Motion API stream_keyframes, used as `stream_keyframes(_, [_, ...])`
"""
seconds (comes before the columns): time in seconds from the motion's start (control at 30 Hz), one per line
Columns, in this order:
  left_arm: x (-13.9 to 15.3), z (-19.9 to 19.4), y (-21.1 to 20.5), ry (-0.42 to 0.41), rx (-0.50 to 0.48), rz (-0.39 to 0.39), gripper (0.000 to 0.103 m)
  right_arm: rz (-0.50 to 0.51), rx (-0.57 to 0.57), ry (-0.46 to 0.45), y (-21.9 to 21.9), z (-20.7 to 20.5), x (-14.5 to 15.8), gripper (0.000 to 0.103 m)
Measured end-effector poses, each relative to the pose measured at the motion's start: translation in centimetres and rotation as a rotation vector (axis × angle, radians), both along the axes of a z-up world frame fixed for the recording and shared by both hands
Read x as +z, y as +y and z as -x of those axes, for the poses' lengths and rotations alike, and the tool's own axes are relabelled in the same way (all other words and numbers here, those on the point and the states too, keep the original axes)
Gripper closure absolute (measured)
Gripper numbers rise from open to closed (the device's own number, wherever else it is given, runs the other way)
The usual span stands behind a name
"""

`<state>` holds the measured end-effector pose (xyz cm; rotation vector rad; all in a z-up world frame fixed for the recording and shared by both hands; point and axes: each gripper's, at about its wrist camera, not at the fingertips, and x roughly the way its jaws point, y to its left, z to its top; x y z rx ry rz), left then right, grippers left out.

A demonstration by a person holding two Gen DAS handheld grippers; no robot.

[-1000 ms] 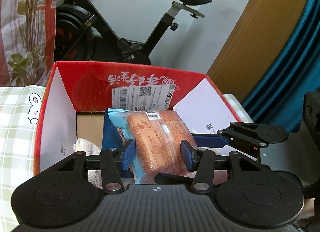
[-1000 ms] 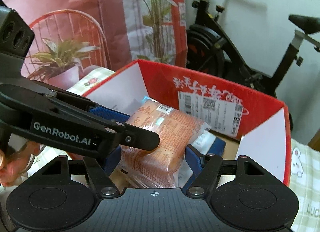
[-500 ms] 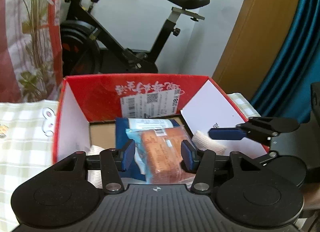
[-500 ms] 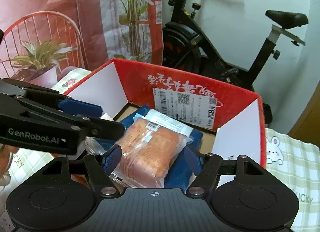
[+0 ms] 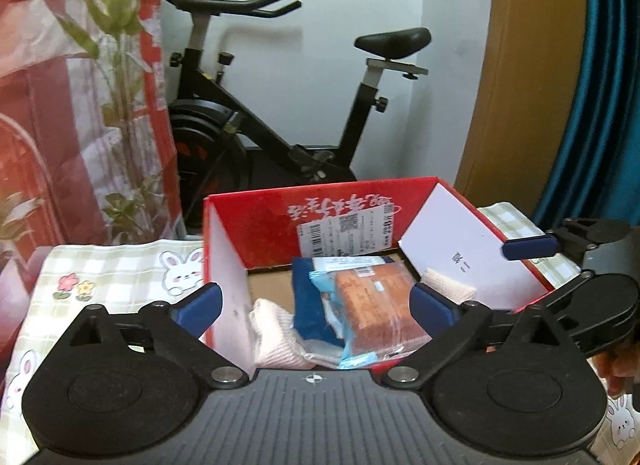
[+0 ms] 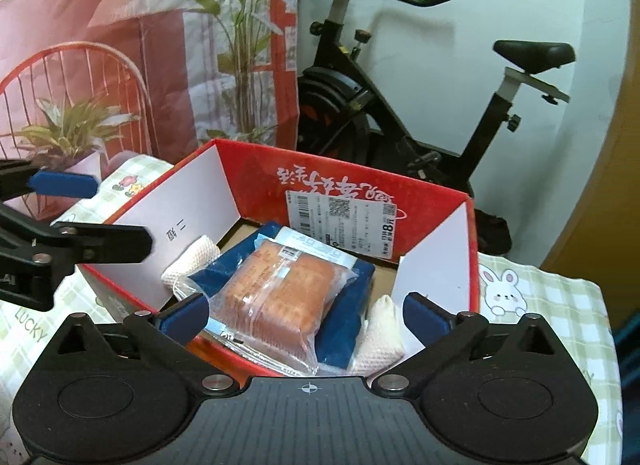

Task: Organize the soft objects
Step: 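Move both tools down to the orange floral oven mitt beside the box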

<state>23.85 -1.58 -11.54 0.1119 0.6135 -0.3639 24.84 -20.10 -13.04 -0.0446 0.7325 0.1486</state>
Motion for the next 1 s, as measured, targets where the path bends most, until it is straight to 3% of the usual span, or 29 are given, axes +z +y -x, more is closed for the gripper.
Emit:
stream_keyframes(0.57, [0.8,6.6,4.2,-0.075,0.071,0.001,0.0,-0.05,-0.078,-0.122,0.3,5.1,1.9,0.0])
stream_keyframes(1.0, [0.4,9.9,4.9,-0.113,0.082,0.018,0.0,-0.043,-0.123,-0.198,1.0,8.8,1.8,0.0])
